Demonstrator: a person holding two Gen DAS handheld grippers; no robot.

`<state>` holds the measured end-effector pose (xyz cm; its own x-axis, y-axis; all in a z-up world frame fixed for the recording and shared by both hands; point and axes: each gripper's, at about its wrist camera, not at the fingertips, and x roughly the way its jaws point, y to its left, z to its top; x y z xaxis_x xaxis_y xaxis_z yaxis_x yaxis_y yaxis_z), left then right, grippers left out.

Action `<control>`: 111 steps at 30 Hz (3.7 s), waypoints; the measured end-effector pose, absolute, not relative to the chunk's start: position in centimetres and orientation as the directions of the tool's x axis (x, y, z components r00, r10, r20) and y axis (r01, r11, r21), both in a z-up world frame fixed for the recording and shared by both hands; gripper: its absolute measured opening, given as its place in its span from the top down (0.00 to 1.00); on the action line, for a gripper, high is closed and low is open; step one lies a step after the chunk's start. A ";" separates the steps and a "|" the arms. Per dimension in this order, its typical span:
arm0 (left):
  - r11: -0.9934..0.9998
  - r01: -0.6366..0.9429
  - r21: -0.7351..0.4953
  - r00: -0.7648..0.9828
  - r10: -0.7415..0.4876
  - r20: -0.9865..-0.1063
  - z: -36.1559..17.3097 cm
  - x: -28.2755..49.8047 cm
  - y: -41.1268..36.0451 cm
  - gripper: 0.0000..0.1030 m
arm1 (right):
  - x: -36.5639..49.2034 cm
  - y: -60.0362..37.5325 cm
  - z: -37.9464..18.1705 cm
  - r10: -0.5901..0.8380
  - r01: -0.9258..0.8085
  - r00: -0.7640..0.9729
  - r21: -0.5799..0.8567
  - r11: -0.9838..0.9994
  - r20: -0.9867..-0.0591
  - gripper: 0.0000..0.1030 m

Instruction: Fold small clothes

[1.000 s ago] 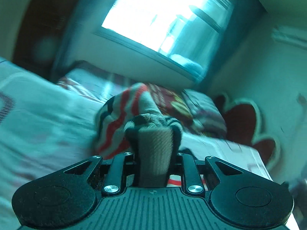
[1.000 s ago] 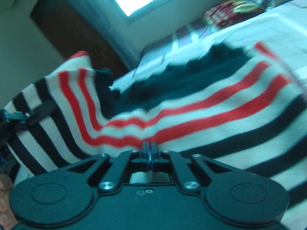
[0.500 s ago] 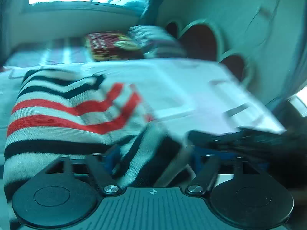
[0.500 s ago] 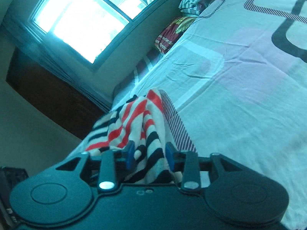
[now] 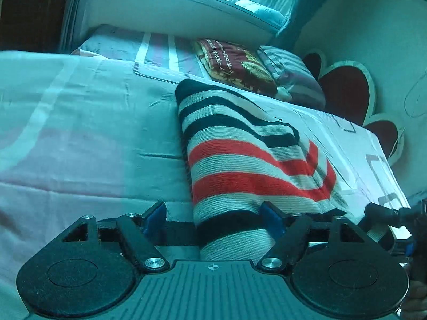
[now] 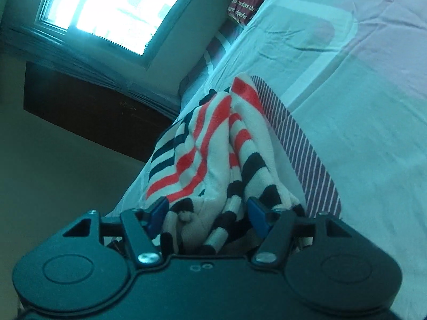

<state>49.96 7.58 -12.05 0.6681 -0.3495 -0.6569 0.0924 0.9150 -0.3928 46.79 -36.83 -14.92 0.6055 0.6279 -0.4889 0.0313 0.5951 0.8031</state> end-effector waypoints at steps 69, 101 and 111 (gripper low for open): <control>0.914 0.196 -0.354 0.650 -0.392 -0.652 -11.1 48.3 2.8 0.11 | 43.2 -35.5 -11.6 0.446 -0.190 0.640 0.434 0.881 -0.625 0.83; 0.951 0.213 -0.224 0.640 -0.309 -0.703 -9.8 48.2 0.5 0.10 | 45.5 -34.9 -11.8 0.345 -0.154 0.641 0.325 0.933 -0.686 0.62; 0.808 0.091 -0.582 0.560 -0.525 -0.641 -11.9 51.2 6.7 0.11 | 48.1 -40.9 -13.1 0.531 -0.057 0.609 0.635 0.770 -0.589 0.34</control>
<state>51.25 6.67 -11.86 0.5601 -0.5246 -0.6412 0.0907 0.8082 -0.5819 48.08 -40.90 -13.06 0.6091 0.5310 -0.5891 -0.0570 0.7701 0.6353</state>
